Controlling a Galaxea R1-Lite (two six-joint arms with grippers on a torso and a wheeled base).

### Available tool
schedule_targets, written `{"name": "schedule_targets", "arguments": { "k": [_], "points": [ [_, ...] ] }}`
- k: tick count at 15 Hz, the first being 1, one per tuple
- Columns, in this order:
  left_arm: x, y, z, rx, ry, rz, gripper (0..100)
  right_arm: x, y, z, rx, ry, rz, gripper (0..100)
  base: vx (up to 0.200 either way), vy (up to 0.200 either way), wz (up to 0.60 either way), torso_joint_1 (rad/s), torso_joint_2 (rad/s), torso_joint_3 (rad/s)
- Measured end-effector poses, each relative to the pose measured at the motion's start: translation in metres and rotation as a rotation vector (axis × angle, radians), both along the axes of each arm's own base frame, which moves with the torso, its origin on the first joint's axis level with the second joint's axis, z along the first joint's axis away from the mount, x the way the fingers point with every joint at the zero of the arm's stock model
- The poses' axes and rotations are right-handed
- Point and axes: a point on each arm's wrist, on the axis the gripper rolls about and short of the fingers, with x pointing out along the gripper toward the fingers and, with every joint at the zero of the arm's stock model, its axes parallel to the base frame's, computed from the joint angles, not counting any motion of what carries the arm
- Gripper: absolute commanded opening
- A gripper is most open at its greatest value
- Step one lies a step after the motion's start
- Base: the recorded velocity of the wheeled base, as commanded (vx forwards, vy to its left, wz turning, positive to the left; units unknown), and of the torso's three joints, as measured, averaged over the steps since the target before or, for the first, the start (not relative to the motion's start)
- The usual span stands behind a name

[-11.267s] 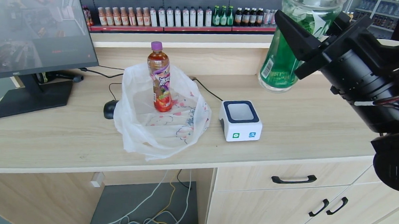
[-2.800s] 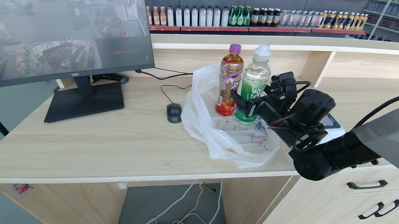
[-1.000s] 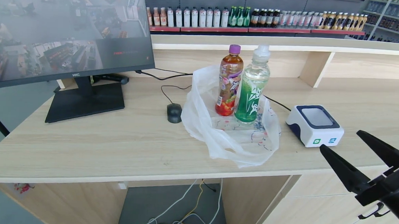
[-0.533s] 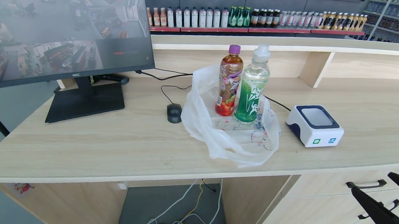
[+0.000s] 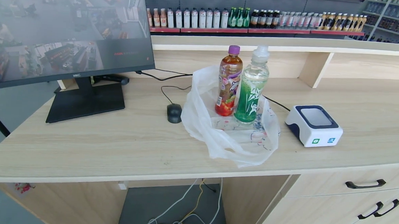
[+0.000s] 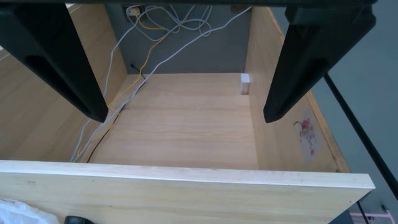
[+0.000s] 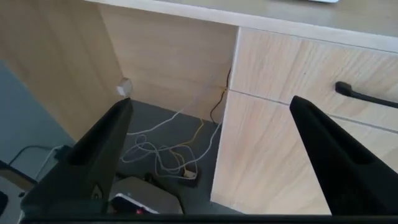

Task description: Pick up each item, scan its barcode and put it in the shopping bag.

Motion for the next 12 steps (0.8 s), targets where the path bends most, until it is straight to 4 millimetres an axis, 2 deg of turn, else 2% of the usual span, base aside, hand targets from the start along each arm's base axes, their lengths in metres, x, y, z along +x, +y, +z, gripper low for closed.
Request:
{"name": "schedule_targets", "arguments": {
  "k": [2,7,12],
  "points": [
    [0.0000,0.0000,0.0000,0.000,0.000,0.000,100,-0.0018,0.0003,-0.0039,0.018,0.013,-0.049,100,0.000,0.000,0.00,0.000,0.00,0.000],
    [0.0000,0.0000,0.0000,-0.002,0.000,0.001,100,-0.0023,0.0048,-0.0055,0.008,0.029,-0.309,100,0.000,0.000,0.00,0.000,0.00,0.000],
    [0.0000,0.0000,0.0000,-0.002,0.000,0.000,100,-0.0024,0.0062,-0.0056,0.021,0.031,-0.394,100,0.000,0.000,0.00,0.000,0.00,0.000]
  ]
}}
